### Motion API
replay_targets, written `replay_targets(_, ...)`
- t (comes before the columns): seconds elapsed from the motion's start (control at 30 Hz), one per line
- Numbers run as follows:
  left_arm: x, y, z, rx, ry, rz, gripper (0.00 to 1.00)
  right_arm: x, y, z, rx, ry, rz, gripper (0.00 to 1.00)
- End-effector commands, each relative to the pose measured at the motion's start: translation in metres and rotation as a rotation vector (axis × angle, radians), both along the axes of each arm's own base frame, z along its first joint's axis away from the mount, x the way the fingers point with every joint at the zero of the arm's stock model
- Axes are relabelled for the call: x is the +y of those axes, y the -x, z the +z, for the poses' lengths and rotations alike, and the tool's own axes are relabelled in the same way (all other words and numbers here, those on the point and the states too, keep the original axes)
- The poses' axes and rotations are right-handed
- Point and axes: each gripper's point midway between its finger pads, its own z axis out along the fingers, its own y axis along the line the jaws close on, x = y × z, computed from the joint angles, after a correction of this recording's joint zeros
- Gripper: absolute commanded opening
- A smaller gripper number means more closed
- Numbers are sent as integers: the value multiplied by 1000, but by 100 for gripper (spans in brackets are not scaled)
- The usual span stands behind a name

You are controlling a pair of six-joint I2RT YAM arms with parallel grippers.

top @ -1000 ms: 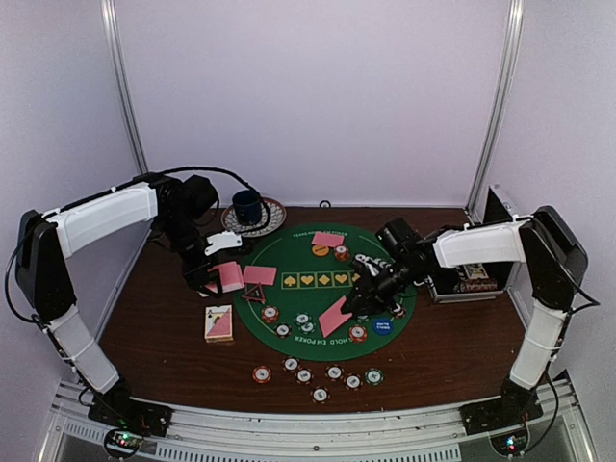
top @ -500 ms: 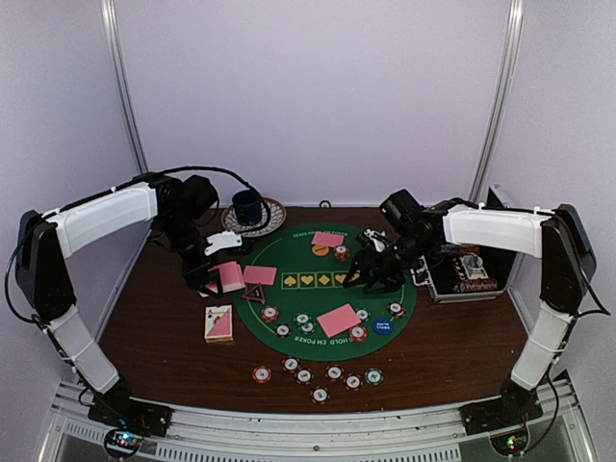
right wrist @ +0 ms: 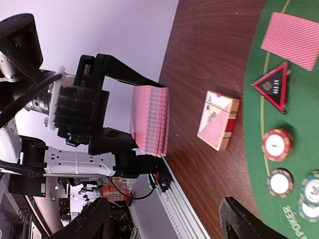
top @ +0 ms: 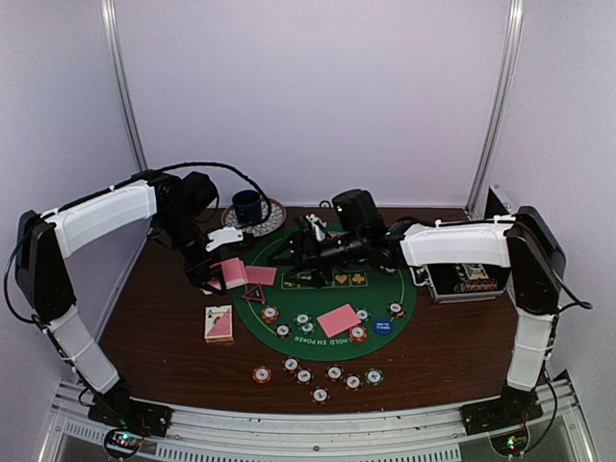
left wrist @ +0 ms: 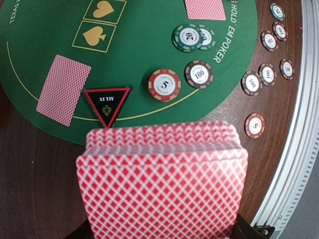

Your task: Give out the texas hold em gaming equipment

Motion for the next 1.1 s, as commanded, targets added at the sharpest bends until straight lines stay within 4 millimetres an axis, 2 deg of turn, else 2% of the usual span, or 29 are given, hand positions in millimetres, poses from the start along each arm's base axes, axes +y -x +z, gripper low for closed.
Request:
replay_targets(0.0,-9,-7,21,-47,65,12,0,44,4,27,24,-160,39,80)
replay_targets(0.17,-11,-7,21,-43,74,16,0,66,8,18,39,-165,62,80)
replay_targets(0.4,-12,-8,21,-39,77,16,0,81,5,14,52,-184,71,81)
replay_targets(0.6,-13,-8,23,-41,83,17,0,94,5,0,78,-171,89,81)
replay_targets(1.07,-14,-8,25,-44,92,12,0,104,1,-12,110,-162,97,82)
